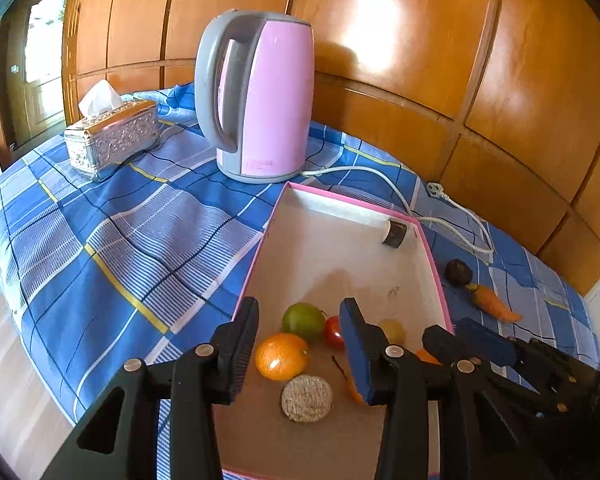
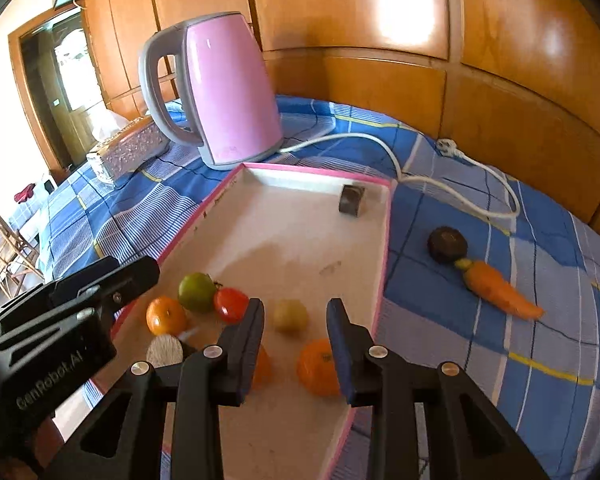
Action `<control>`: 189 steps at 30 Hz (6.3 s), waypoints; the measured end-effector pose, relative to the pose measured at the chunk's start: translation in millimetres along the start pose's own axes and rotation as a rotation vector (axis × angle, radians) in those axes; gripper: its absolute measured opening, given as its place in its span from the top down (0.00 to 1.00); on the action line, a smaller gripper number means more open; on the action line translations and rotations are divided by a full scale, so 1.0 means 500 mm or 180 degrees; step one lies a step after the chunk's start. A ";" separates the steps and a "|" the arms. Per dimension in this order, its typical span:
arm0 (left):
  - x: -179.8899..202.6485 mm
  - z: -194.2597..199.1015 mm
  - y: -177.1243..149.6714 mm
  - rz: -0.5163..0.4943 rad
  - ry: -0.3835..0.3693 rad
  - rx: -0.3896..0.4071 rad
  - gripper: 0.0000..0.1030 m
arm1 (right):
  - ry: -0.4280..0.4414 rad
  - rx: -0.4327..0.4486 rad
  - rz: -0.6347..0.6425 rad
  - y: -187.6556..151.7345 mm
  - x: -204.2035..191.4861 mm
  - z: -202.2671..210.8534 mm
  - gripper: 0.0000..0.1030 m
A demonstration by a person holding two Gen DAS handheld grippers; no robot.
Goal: Organize fruits
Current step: 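Carry the yellow fruit and orange into the pink tray and open both tools, then withdraw both open tools from the tray toward the carrot and eggplant slice, then grasp the carrot with the right tool while the left tool closes on the dark eggplant slice, then lift the carrot with the right tool while the left tool lifts the eggplant slice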
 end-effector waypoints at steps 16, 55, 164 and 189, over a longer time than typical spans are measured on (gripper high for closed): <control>0.062 0.028 -0.037 -0.0240 -0.0131 -0.0030 0.59 | -0.0183 0.0055 -0.0361 -0.049 0.068 0.056 0.66; 0.250 -0.039 -0.060 -0.0720 -0.0534 -0.0277 0.59 | -0.0531 -0.0099 -0.0702 -0.073 0.259 0.030 0.66; 0.422 -0.117 -0.227 -0.1356 -0.0907 -0.0550 0.59 | -0.1044 -0.0176 -0.0890 -0.243 0.440 0.090 0.71; 0.418 -0.117 -0.231 -0.1326 -0.0980 -0.0455 0.60 | -0.1156 -0.0105 -0.0999 -0.225 0.451 0.066 0.70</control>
Point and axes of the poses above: each gripper's, at about its wrist camera, not at the fingertips, and z roughly against the way its jaws point, x to its right, y to its top, the point moved 1 cm from there along -z, roughly the way its jaws point, and after that the axes turned 1 degree about z, right-handed, at the moved point
